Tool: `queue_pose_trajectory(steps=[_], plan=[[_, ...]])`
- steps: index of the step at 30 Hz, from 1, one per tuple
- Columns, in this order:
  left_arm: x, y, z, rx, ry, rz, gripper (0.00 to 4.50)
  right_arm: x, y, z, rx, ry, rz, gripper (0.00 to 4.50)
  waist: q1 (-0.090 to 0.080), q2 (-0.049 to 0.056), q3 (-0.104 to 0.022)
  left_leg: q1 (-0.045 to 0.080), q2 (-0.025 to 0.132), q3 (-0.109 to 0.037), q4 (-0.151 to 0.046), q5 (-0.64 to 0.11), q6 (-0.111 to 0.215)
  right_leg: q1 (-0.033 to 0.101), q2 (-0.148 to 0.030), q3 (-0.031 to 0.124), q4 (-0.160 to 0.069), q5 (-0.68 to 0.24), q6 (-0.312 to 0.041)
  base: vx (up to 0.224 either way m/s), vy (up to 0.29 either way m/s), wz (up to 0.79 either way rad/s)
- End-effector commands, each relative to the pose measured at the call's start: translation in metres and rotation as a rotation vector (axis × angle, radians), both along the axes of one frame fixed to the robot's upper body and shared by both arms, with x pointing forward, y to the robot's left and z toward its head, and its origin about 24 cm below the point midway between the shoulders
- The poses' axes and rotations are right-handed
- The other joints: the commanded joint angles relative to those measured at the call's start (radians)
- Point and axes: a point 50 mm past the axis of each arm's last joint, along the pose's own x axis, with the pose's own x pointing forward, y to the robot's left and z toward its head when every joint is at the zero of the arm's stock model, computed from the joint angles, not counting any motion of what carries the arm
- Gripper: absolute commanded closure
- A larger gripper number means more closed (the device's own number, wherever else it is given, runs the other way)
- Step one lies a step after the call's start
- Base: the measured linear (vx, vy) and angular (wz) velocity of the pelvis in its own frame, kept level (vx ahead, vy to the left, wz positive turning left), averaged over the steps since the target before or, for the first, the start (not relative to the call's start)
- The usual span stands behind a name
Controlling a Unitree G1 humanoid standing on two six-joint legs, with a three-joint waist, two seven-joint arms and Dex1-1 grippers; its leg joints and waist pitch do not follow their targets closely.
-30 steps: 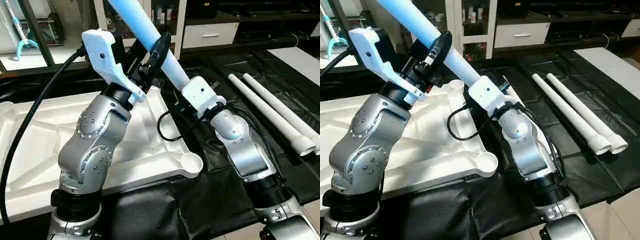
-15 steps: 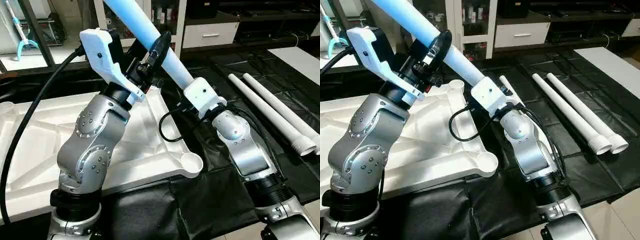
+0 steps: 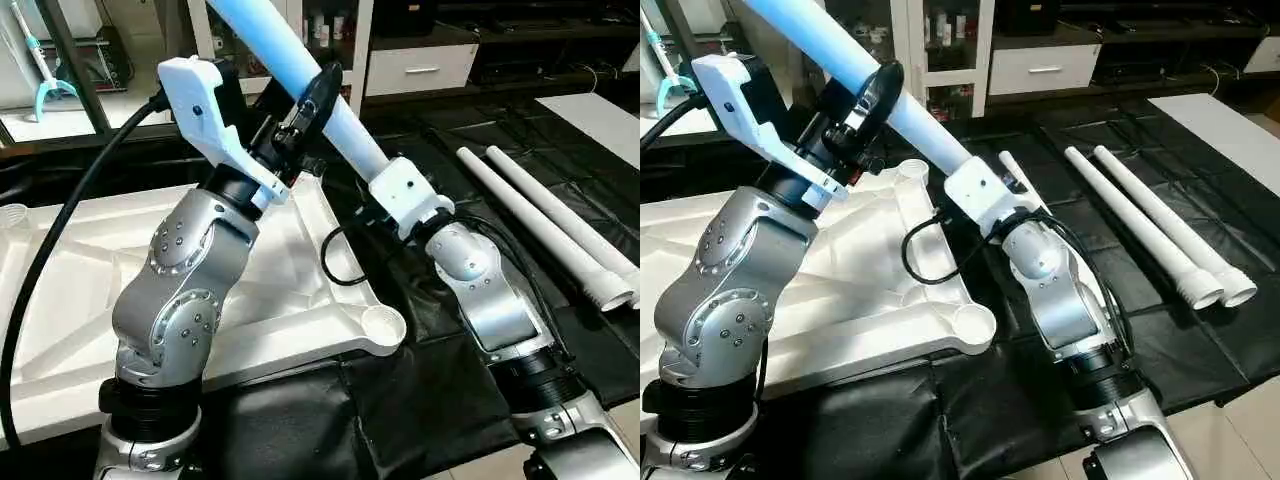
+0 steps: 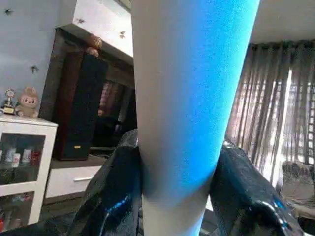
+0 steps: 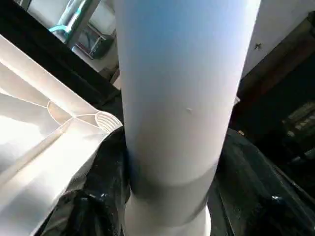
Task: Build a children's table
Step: Pick table leg
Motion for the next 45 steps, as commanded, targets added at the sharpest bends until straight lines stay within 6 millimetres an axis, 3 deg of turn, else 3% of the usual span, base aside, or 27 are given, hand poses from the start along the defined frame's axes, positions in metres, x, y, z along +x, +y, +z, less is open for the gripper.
queue_pose_trajectory(steps=[1,5,16,17,28,35,38,43,44,45], plan=[[0.001,0.003,0.003,0.004,-0.003,0.017,2.87,0.004,-0.009,0.005,0.033,-0.003,-0.023,1.61,-0.006,0.011,-0.077,0.045,0.050,-0.027,-0.080,-0.252,-0.067,0.025,-0.023,0.018,-0.072,0.020,-0.201,0.000,0.000,0.00],[0.001,0.004,0.002,0.005,-0.002,0.015,2.87,0.005,-0.009,0.005,0.015,-0.009,-0.037,1.21,-0.005,0.011,-0.078,0.045,0.050,-0.026,-0.078,-0.233,-0.059,0.025,-0.023,0.018,-0.071,0.039,-0.204,0.000,0.000,0.00],[0.002,0.003,0.003,0.008,-0.004,0.006,2.87,0.004,-0.005,0.002,0.000,0.009,0.008,1.18,-0.005,0.012,-0.078,0.044,0.050,-0.027,-0.079,-0.241,-0.060,0.025,-0.023,0.017,-0.071,0.034,-0.208,0.000,0.000,0.00],[0.002,0.003,0.003,0.007,-0.003,0.006,2.87,0.002,-0.004,0.000,-0.001,0.014,0.021,1.47,-0.005,0.009,-0.078,0.045,0.050,-0.026,-0.078,-0.239,-0.057,0.026,-0.024,0.018,-0.071,0.033,-0.210,0.000,0.000,0.00],[0.001,0.003,0.003,0.007,-0.001,0.005,2.87,0.000,-0.001,-0.002,-0.001,0.024,0.047,2.40,-0.004,0.011,-0.077,0.044,0.050,-0.026,-0.079,-0.238,-0.054,0.025,-0.024,0.018,-0.072,0.024,-0.212,0.000,0.000,0.00],[0.001,0.004,0.002,0.019,0.003,0.025,2.87,-0.002,-0.001,-0.005,0.002,0.039,0.056,2.61,-0.005,0.014,-0.077,0.045,0.050,-0.027,-0.080,-0.249,-0.058,0.024,-0.023,0.017,-0.073,0.021,-0.210,0.000,0.000,0.00],[0.002,0.001,0.002,0.034,0.016,0.008,2.17,-0.002,-0.002,-0.006,0.007,0.043,0.050,2.62,-0.005,0.015,-0.077,0.046,0.050,-0.027,-0.080,-0.252,-0.060,0.024,-0.023,0.017,-0.072,0.025,-0.212,0.000,0.000,0.00],[0.003,0.002,-0.001,0.036,0.022,0.003,1.74,-0.003,-0.003,-0.007,0.017,0.048,0.035,2.62,-0.006,0.027,-0.077,0.046,0.048,-0.028,-0.080,-0.266,-0.062,0.025,-0.023,0.016,-0.073,0.019,-0.214,0.000,0.000,0.00],[0.004,0.004,-0.003,0.042,0.026,0.004,1.73,0.001,-0.013,-0.006,0.049,0.057,-0.021,2.62,-0.007,0.034,-0.077,0.045,0.047,-0.028,-0.079,-0.266,-0.061,0.024,-0.023,0.016,-0.074,0.020,-0.215,0.000,0.000,0.00],[0.004,0.005,-0.002,0.044,0.025,0.004,1.72,0.002,-0.014,-0.006,0.053,0.058,-0.026,2.62,-0.007,0.030,-0.078,0.045,0.047,-0.027,-0.079,-0.267,-0.054,0.025,-0.023,0.017,-0.076,0.016,-0.216,0.000,0.000,0.00]])
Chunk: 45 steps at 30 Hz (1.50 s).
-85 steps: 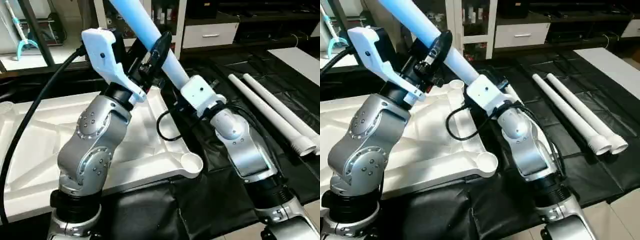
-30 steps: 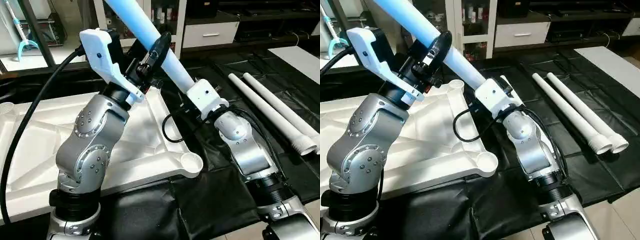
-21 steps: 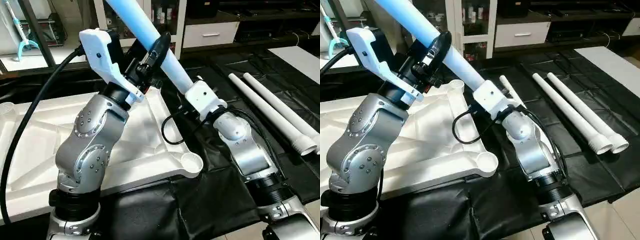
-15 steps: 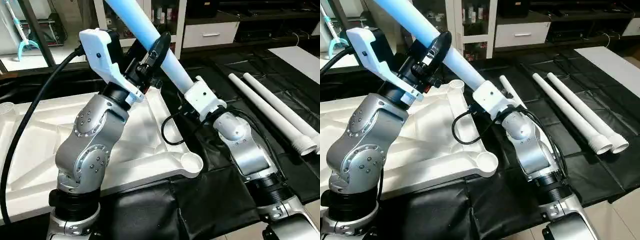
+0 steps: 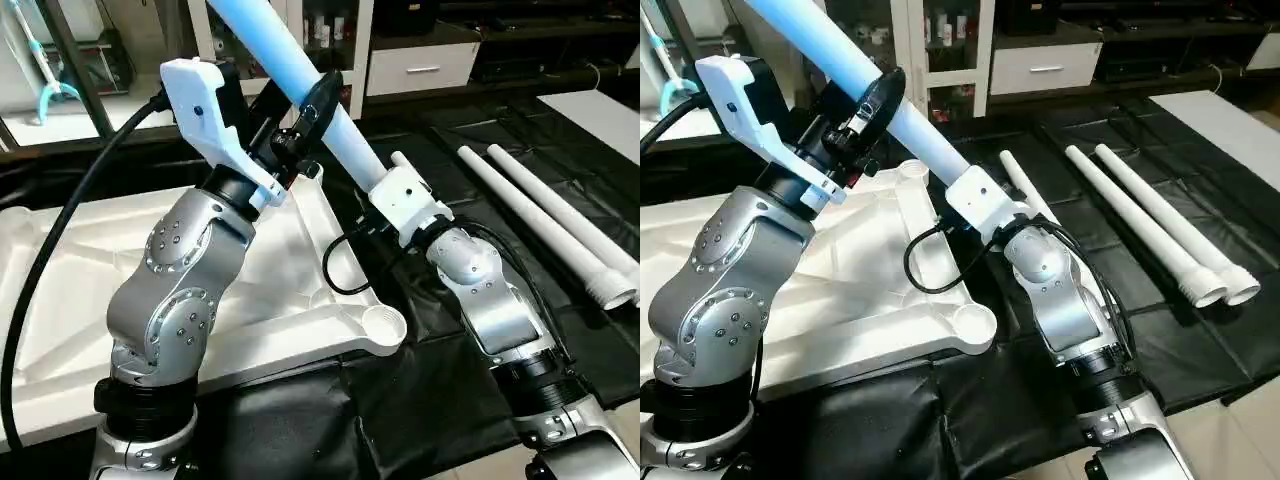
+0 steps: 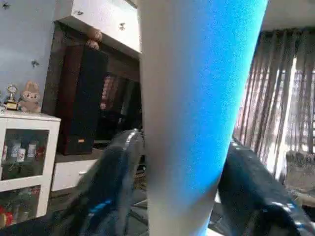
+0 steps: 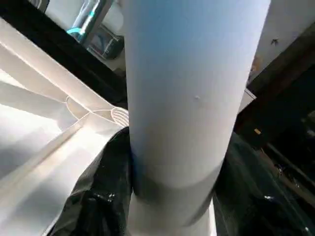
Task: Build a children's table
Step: Pick table leg
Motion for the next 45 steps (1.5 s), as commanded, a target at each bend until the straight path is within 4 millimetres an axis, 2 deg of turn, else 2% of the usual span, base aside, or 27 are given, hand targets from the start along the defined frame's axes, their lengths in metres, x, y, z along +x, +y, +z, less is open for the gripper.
queue_pose_trajectory(steps=[1,6,10,11,15,16,18,20,21,22,23,25,27,28,29,30,31,32,33,34,35,37,39,40,41,43,45], plan=[[0.003,0.003,0.000,0.011,0.004,-0.002,1.65,0.005,-0.018,0.003,0.051,0.008,-0.089,2.62,-0.006,0.010,-0.076,0.045,0.046,-0.028,-0.078,-0.261,-0.051,0.026,-0.024,0.017,-0.074,0.017,-0.218,0.000,0.000,0.00],[0.006,0.011,-0.006,0.059,0.024,0.031,1.19,0.014,-0.052,0.012,0.177,0.027,-0.216,2.62,-0.008,0.019,-0.077,0.046,0.045,-0.028,-0.077,-0.262,-0.044,0.026,-0.022,0.014,-0.075,-0.004,-0.223,0.000,0.000,0.00],[0.012,0.032,-0.020,0.125,0.091,0.171,0.82,0.014,-0.079,0.018,0.286,0.047,-0.282,2.62,-0.011,0.021,-0.080,0.041,0.043,-0.026,-0.072,-0.217,-0.017,0.030,-0.023,0.012,-0.075,0.026,-0.220,0.000,0.000,0.00],[0.013,0.050,-0.029,0.140,0.147,0.257,0.59,0.012,-0.100,0.020,0.342,0.052,-0.334,2.62,-0.011,0.026,-0.081,0.039,0.042,-0.026,-0.070,-0.192,-0.006,0.032,-0.024,0.011,-0.073,0.034,-0.226,0.000,0.000,0.00],[0.009,0.070,-0.038,0.203,0.186,0.288,0.42,0.007,-0.117,0.030,0.453,0.031,-0.351,2.62,-0.015,0.022,-0.084,0.039,0.042,-0.025,-0.068,-0.187,0.015,0.031,-0.026,0.009,-0.073,-0.004,-0.239,0.000,0.000,0.00],[0.007,0.073,-0.041,0.235,0.204,0.288,0.40,0.006,-0.120,0.034,0.494,0.021,-0.335,2.62,-0.018,0.027,-0.082,0.040,0.043,-0.025,-0.070,-0.190,0.020,0.027,-0.024,0.007,-0.075,-0.021,-0.237,0.000,0.000,0.00],[0.005,0.078,-0.048,0.304,0.221,0.290,0.40,0.003,-0.118,0.039,0.552,0.015,-0.277,2.62,-0.018,0.026,-0.077,0.043,0.045,-0.026,-0.074,-0.210,0.019,0.022,-0.024,0.006,-0.079,-0.047,-0.238,0.000,0.000,0.00],[-0.001,0.087,-0.063,0.517,0.250,0.300,0.40,-0.008,-0.101,0.037,0.577,0.075,-0.100,2.62,-0.018,0.021,-0.078,0.041,0.047,-0.028,-0.076,-0.232,0.025,0.024,-0.028,0.007,-0.080,-0.078,-0.223,0.000,0.000,0.00],[-0.006,0.087,-0.067,0.588,0.248,0.253,0.40,-0.015,-0.091,0.035,0.588,0.113,-0.010,2.62,-0.020,0.029,-0.076,0.038,0.048,-0.032,-0.080,-0.238,0.031,0.026,-0.028,0.007,-0.080,-0.093,-0.203,0.000,0.000,0.00],[-0.011,0.085,-0.069,0.628,0.236,0.189,0.40,-0.021,-0.084,0.033,0.600,0.145,0.051,2.62,-0.023,0.040,-0.074,0.040,0.050,-0.034,-0.084,-0.250,0.022,0.021,-0.028,0.006,-0.080,-0.109,-0.193,0.000,0.000,0.00],[-0.017,0.081,-0.072,0.642,0.232,0.096,0.40,-0.026,-0.081,0.032,0.611,0.163,0.100,2.62,-0.024,0.043,-0.074,0.047,0.051,-0.033,-0.087,-0.276,0.007,0.014,-0.027,0.006,-0.086,-0.122,-0.198,0.000,0.000,0.00],[-0.022,0.077,-0.075,0.646,0.231,0.012,0.40,-0.029,-0.078,0.032,0.628,0.172,0.132,2.62,-0.027,0.035,-0.073,0.047,0.052,-0.032,-0.091,-0.297,-0.014,0.011,-0.024,0.005,-0.084,-0.129,-0.210,0.000,0.000,0.00],[-0.028,0.074,-0.077,0.663,0.246,-0.097,0.40,-0.030,-0.073,0.039,0.647,0.149,0.147,2.62,-0.023,0.041,-0.071,0.054,0.048,-0.028,-0.092,-0.339,-0.042,0.003,-0.027,0.008,-0.086,-0.178,-0.220,0.000,0.000,0.00],[-0.033,0.070,-0.076,0.665,0.260,-0.198,0.40,-0.030,-0.070,0.047,0.668,0.130,0.166,2.62,-0.028,0.031,-0.065,0.052,0.049,-0.026,-0.095,-0.349,-0.045,0.000,-0.025,0.009,-0.088,-0.192,-0.214,0.000,0.000,0.00],[-0.033,0.070,-0.076,0.665,0.260,-0.198,0.40,-0.030,-0.070,0.047,0.668,0.130,0.166,2.62,-0.026,0.034,-0.065,0.055,0.047,-0.027,-0.096,-0.360,-0.053,-0.002,-0.026,0.011,-0.087,-0.218,-0.204,0.000,0.000,0.00],[-0.040,0.067,-0.082,0.683,0.294,-0.307,0.40,-0.032,-0.067,0.049,0.718,0.153,0.192,2.62,-0.029,0.026,-0.065,0.055,0.046,-0.028,-0.097,-0.377,-0.060,0.001,-0.027,0.011,-0.090,-0.252,-0.193,0.000,0.000,0.00],[-0.046,0.064,-0.091,0.759,0.333,-0.399,0.40,-0.036,-0.063,0.047,0.767,0.211,0.257,2.62,-0.026,0.008,-0.064,0.052,0.047,-0.028,-0.099,-0.376,-0.056,0.001,-0.030,0.013,-0.092,-0.266,-0.189,0.000,0.000,0.00],[-0.050,0.063,-0.099,0.817,0.360,-0.452,0.40,-0.040,-0.061,0.045,0.798,0.258,0.308,2.62,-0.029,0.018,-0.057,0.048,0.047,-0.032,-0.105,-0.383,-0.058,-0.003,-0.032,0.015,-0.095,-0.313,-0.163,0.000,0.000,0.00],[-0.050,0.063,-0.099,0.817,0.360,-0.452,0.40,-0.040,-0.061,0.045,0.798,0.258,0.308,2.62,-0.027,0.023,-0.060,0.050,0.047,-0.034,-0.104,-0.387,-0.064,-0.001,-0.032,0.014,-0.094,-0.317,-0.156,0.000,0.000,0.00],[-0.053,0.061,-0.108,0.868,0.389,-0.476,0.40,-0.046,-0.057,0.036,0.787,0.312,0.348,2.62,-0.026,0.014,-0.067,0.051,0.050,-0.033,-0.104,-0.379,-0.071,0.000,-0.034,0.016,-0.093,-0.302,-0.150,0.000,0.000,0.00],[-0.056,0.058,-0.115,0.902,0.401,-0.478,0.40,-0.051,-0.052,0.028,0.773,0.351,0.381,2.62,-0.023,0.018,-0.065,0.053,0.051,-0.033,-0.105,-0.376,-0.075,-0.003,-0.034,0.017,-0.095,-0.295,-0.145,0.000,0.000,0.00],[-0.059,0.051,-0.123,0.896,0.419,-0.468,0.40,-0.058,-0.049,0.019,0.766,0.393,0.412,2.62,-0.026,0.006,-0.058,0.057,0.052,-0.032,-0.109,-0.447,-0.101,-0.009,-0.037,0.020,-0.104,-0.368,-0.134,0.000,0.000,0.00],[-0.060,0.047,-0.127,0.874,0.426,-0.444,0.40,-0.058,-0.048,0.016,0.762,0.402,0.413,2.62,-0.032,0.010,-0.058,0.060,0.053,-0.035,-0.111,-0.461,-0.118,-0.009,-0.034,0.020,-0.105,-0.356,-0.136,0.000,0.000,0.00],[-0.059,0.044,-0.129,0.862,0.428,-0.428,0.40,-0.057,-0.048,0.015,0.757,0.403,0.408,2.62,-0.031,0.004,-0.061,0.057,0.053,-0.035,-0.110,-0.446,-0.116,-0.006,-0.034,0.021,-0.103,-0.331,-0.140,0.000,0.000,0.00],[-0.060,0.041,-0.131,0.830,0.434,-0.430,0.40,-0.057,-0.047,0.015,0.753,0.406,0.410,2.62,-0.036,-0.011,-0.050,0.053,0.053,-0.032,-0.113,-0.442,-0.107,-0.012,-0.032,0.023,-0.107,-0.334,-0.138,0.000,0.000,0.00],[-0.061,0.038,-0.136,0.810,0.455,-0.435,0.40,-0.055,-0.048,0.017,0.725,0.377,0.392,2.62,-0.035,-0.008,-0.049,0.061,0.052,-0.031,-0.108,-0.462,-0.106,-0.017,-0.035,0.025,-0.113,-0.393,-0.135,0.000,0.000,0.00],[-0.061,0.039,-0.139,0.823,0.458,-0.425,0.40,-0.053,-0.048,0.018,0.690,0.336,0.371,2.62,-0.040,-0.009,-0.044,0.057,0.051,-0.035,-0.112,-0.479,-0.113,-0.015,-0.033,0.023,-0.113,-0.405,-0.118,0.000,0.000,0.00]])
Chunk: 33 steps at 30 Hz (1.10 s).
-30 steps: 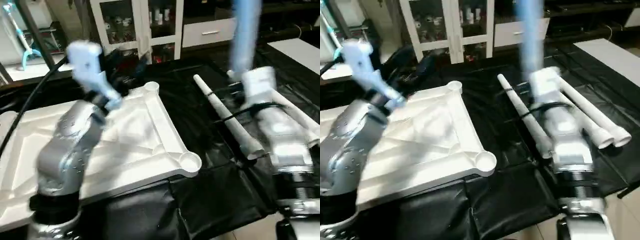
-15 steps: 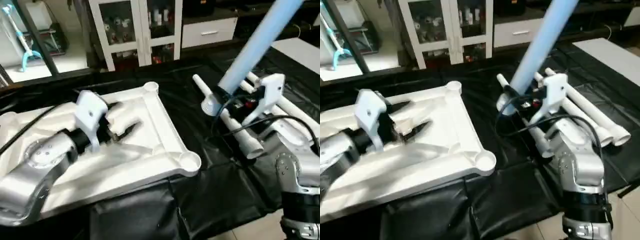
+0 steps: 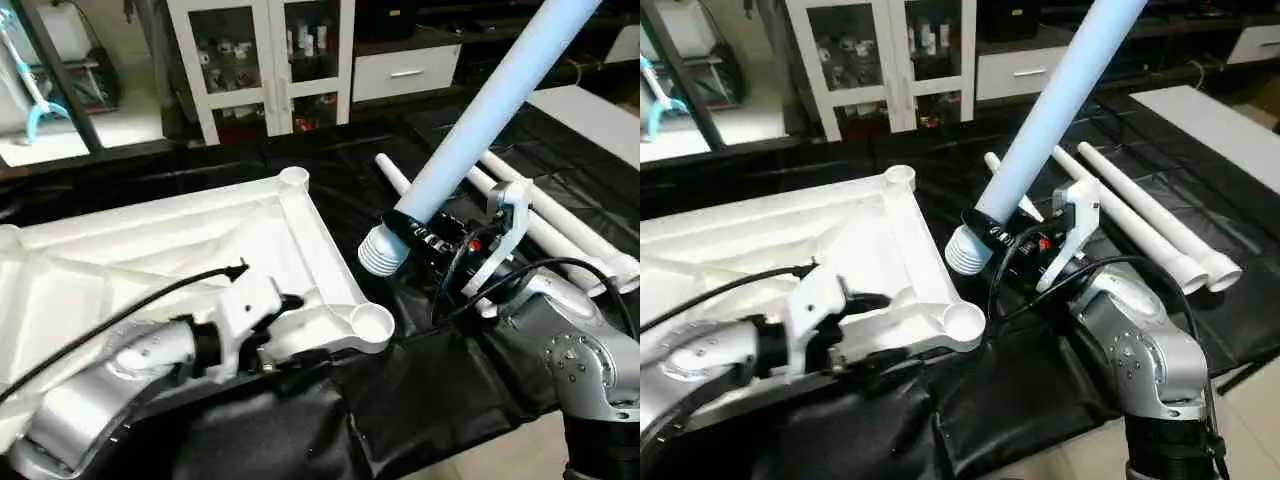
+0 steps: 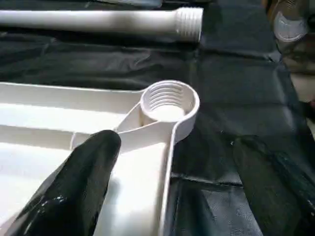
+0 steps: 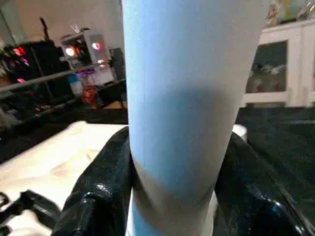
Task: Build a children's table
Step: Pick table leg, then insert table leg to table base
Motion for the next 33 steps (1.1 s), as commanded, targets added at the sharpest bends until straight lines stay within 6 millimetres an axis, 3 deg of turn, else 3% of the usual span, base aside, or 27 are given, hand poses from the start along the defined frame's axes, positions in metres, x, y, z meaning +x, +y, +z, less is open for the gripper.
queue_pose_trajectory(steps=[1,2,5,6,9,13,14,15,18,19,22,28,29,31,33], plan=[[0.001,0.002,-0.005,0.035,-0.003,0.022,0.40,0.004,0.002,0.010,-0.045,-0.080,-0.017,2.62,-0.007,-0.004,-0.042,0.042,0.049,-0.040,-0.105,-0.486,-0.116,-0.012,-0.031,0.023,-0.111,-0.405,-0.118,0.000,0.000,0.00],[0.000,0.002,-0.007,0.043,-0.001,0.016,0.40,0.004,0.002,0.010,-0.062,-0.089,-0.006,2.62,-0.012,-0.013,-0.039,0.043,0.049,-0.039,-0.105,-0.491,-0.111,-0.015,-0.030,0.024,-0.115,-0.411,-0.113,0.000,0.000,0.00],[0.000,0.003,-0.010,0.065,0.000,0.011,0.40,0.002,0.003,0.009,-0.082,-0.083,0.037,2.62,-0.020,-0.011,-0.038,0.042,0.050,-0.042,-0.106,-0.493,-0.110,-0.013,-0.030,0.023,-0.113,-0.401,-0.118,0.000,0.000,0.00],[-0.001,0.003,-0.013,0.097,-0.006,0.000,0.40,0.000,0.004,0.008,-0.099,-0.083,0.067,2.62,-0.025,-0.020,-0.038,0.040,0.051,-0.042,-0.107,-0.492,-0.105,-0.010,-0.029,0.023,-0.114,-0.387,-0.120,0.000,0.000,0.00],[0.000,0.003,-0.016,0.128,-0.011,0.001,0.40,-0.002,0.003,0.007,-0.111,-0.082,0.090,2.62,-0.024,-0.016,-0.042,0.041,0.052,-0.040,-0.108,-0.456,-0.094,-0.006,-0.029,0.024,-0.111,-0.323,-0.131,0.000,0.000,0.00],[0.001,0.002,-0.024,0.170,-0.001,0.003,0.40,-0.001,-0.004,0.002,-0.140,-0.077,0.056,2.62,-0.020,-0.015,-0.042,0.039,0.053,-0.030,-0.106,-0.374,-0.071,0.000,-0.027,0.025,-0.103,-0.191,-0.174,0.000,0.000,0.00],[0.001,0.002,-0.024,0.170,0.000,0.003,0.67,-0.001,-0.005,0.002,-0.141,-0.078,0.054,2.63,-0.020,-0.018,-0.043,0.038,0.053,-0.029,-0.106,-0.364,-0.067,0.002,-0.028,0.025,-0.103,-0.182,-0.179,0.000,0.000,0.00],[0.004,0.002,-0.026,0.193,-0.014,0.019,0.74,0.000,-0.006,0.002,-0.143,-0.081,0.035,2.63,-0.019,-0.013,-0.046,0.037,0.053,-0.028,-0.104,-0.334,-0.057,0.006,-0.028,0.024,-0.100,-0.149,-0.188,0.000,0.000,0.00],[0.007,0.003,-0.028,0.221,-0.022,0.034,0.80,-0.002,-0.006,0.003,-0.141,-0.084,0.035,2.63,-0.019,-0.017,-0.047,0.034,0.052,-0.024,-0.099,-0.279,-0.030,0.013,-0.027,0.024,-0.097,-0.095,-0.207,0.000,0.000,0.00],[0.008,0.004,-0.029,0.235,-0.018,0.037,1.11,-0.004,-0.005,0.003,-0.149,-0.086,0.040,2.63,-0.018,-0.015,-0.047,0.034,0.052,-0.024,-0.099,-0.271,-0.026,0.014,-0.028,0.024,-0.097,-0.089,-0.211,0.000,0.000,0.00],[0.009,0.006,-0.029,0.257,-0.016,0.030,1.28,-0.006,-0.006,0.001,-0.161,-0.086,0.047,2.63,-0.018,-0.013,-0.045,0.036,0.054,-0.023,-0.101,-0.280,-0.017,0.015,-0.027,0.022,-0.099,-0.103,-0.229,0.000,0.000,0.00],[0.001,0.009,-0.030,0.296,0.022,-0.032,1.67,-0.008,-0.008,-0.001,-0.161,-0.080,0.037,2.63,-0.019,-0.011,-0.039,0.043,0.055,-0.027,-0.107,-0.363,-0.053,0.006,-0.027,0.022,-0.105,-0.211,-0.208,0.000,0.000,0.00],[0.000,0.009,-0.032,0.309,0.027,-0.043,1.75,-0.008,-0.008,-0.001,-0.160,-0.081,0.034,2.63,-0.017,0.000,-0.040,0.044,0.055,-0.029,-0.108,-0.367,-0.057,0.006,-0.028,0.022,-0.104,-0.210,-0.206,0.000,0.000,0.00],[-0.002,0.009,-0.032,0.309,0.030,-0.053,2.04,-0.008,-0.008,-0.001,-0.159,-0.081,0.032,2.63,-0.018,-0.005,-0.041,0.043,0.056,-0.029,-0.108,-0.373,-0.064,0.006,-0.028,0.022,-0.105,-0.197,-0.205,0.000,0.000,0.00],[-0.003,0.007,-0.031,0.305,0.033,-0.064,2.09,-0.008,-0.008,-0.002,-0.158,-0.083,0.026,2.63,-0.017,-0.004,-0.042,0.043,0.055,-0.027,-0.108,-0.361,-0.061,0.007,-0.027,0.022,-0.103,-0.172,-0.213,0.000,0.000,0.00]])
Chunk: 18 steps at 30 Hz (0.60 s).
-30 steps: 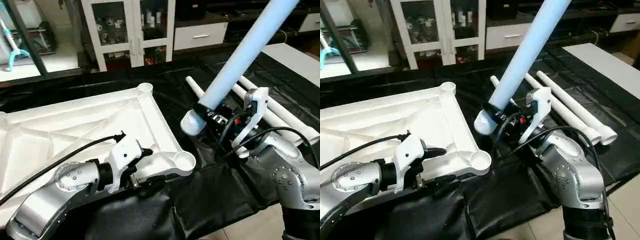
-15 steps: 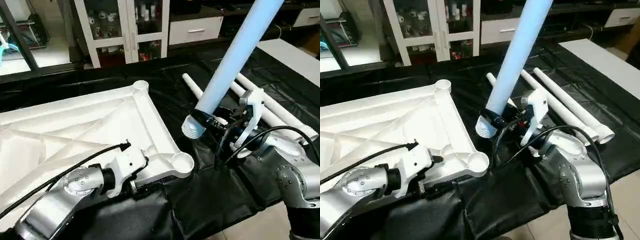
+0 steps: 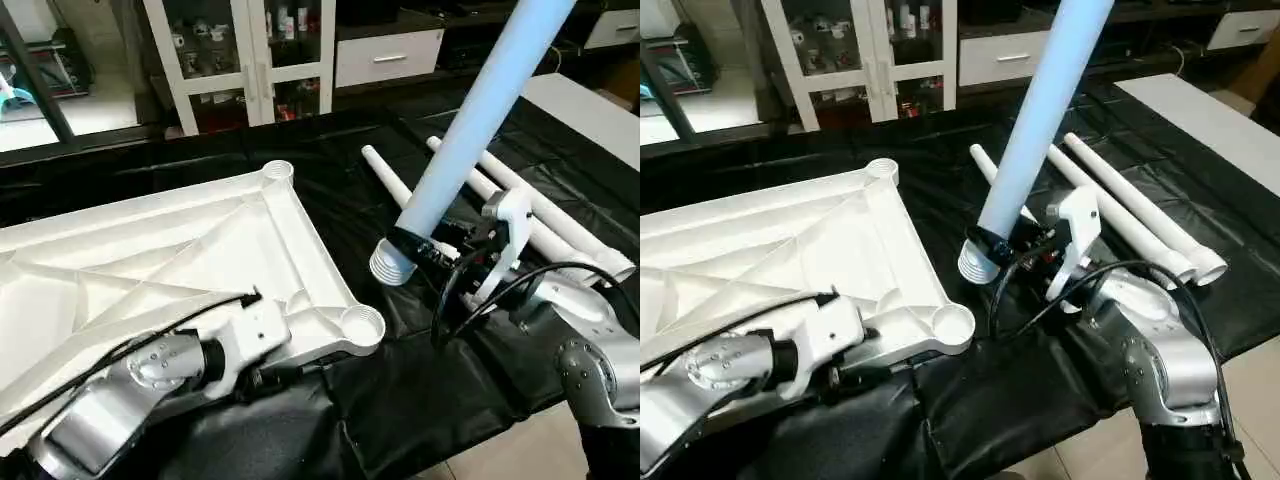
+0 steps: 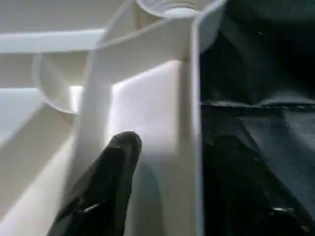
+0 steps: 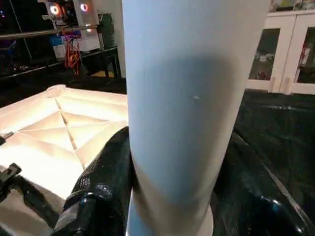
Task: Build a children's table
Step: Insert table leg to table base
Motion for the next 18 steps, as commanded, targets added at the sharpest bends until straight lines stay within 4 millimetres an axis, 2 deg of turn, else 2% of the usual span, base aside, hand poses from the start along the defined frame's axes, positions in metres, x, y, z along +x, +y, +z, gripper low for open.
queue_pose_trajectory(steps=[1,2,7,10,12,13,14,15,17,18], plan=[[-0.003,-0.001,0.001,0.019,0.003,-0.015,2.11,-0.001,-0.001,0.008,-0.009,-0.054,-0.009,2.63,-0.001,0.006,-0.054,0.040,0.054,-0.033,-0.089,-0.355,-0.057,0.007,-0.028,0.022,-0.085,-0.173,-0.206,0.000,0.000,0.00],[-0.003,0.000,0.001,0.025,0.005,-0.015,2.38,-0.001,-0.001,0.008,-0.009,-0.053,-0.011,2.63,0.000,0.007,-0.054,0.040,0.054,-0.032,-0.089,-0.351,-0.054,0.008,-0.029,0.022,-0.084,-0.171,-0.208,0.000,0.000,0.00],[-0.002,0.004,-0.007,0.072,0.014,0.002,2.69,-0.003,0.003,0.005,0.000,-0.046,-0.010,2.63,-0.001,0.008,-0.053,0.041,0.054,-0.032,-0.089,-0.352,-0.051,0.007,-0.028,0.021,-0.085,-0.171,-0.210,0.000,0.000,0.00],[0.002,0.008,-0.008,0.072,0.003,0.037,2.95,-0.003,0.008,0.004,0.007,-0.047,-0.008,2.63,0.000,0.015,-0.057,0.042,0.053,-0.034,-0.088,-0.365,-0.057,0.008,-0.030,0.021,-0.085,-0.192,-0.207,0.000,0.000,0.00],[0.005,0.012,-0.007,0.071,-0.006,0.058,3.12,-0.003,0.011,0.007,0.020,-0.058,0.000,2.63,-0.001,0.013,-0.057,0.043,0.054,-0.034,-0.090,-0.386,-0.063,0.005,-0.029,0.021,-0.088,-0.225,-0.199,0.000,0.000,0.00],[0.006,0.012,-0.008,0.071,-0.007,0.059,3.28,-0.003,0.011,0.008,0.022,-0.059,0.001,2.63,-0.003,0.009,-0.059,0.043,0.053,-0.034,-0.089,-0.389,-0.062,0.006,-0.029,0.021,-0.090,-0.232,-0.197,0.000,0.000,0.00],[0.006,0.014,-0.009,0.075,-0.005,0.062,3.39,-0.002,0.012,0.007,0.027,-0.061,0.003,2.63,-0.001,0.014,-0.052,0.042,0.054,-0.035,-0.092,-0.402,-0.066,0.002,-0.030,0.022,-0.091,-0.251,-0.192,0.000,0.000,0.00],[0.005,0.015,-0.012,0.086,0.000,0.060,3.40,-0.003,0.011,0.005,0.030,-0.057,-0.001,2.63,0.000,0.023,-0.056,0.045,0.053,-0.037,-0.091,-0.414,-0.071,0.002,-0.031,0.022,-0.091,-0.267,-0.186,0.000,0.000,0.00],[0.003,0.018,-0.018,0.100,0.016,0.061,3.45,-0.005,0.012,0.001,0.038,-0.045,0.006,2.63,-0.003,0.016,-0.056,0.043,0.053,-0.038,-0.092,-0.426,-0.073,0.002,-0.031,0.021,-0.094,-0.282,-0.177,0.000,0.000,0.00],[0.002,0.018,-0.019,0.110,0.020,0.049,3.58,-0.005,0.011,0.000,0.047,-0.034,0.004,2.63,-0.006,0.006,-0.053,0.041,0.053,-0.037,-0.093,-0.433,-0.069,0.000,-0.030,0.023,-0.098,-0.300,-0.171,0.000,0.000,0.00]])
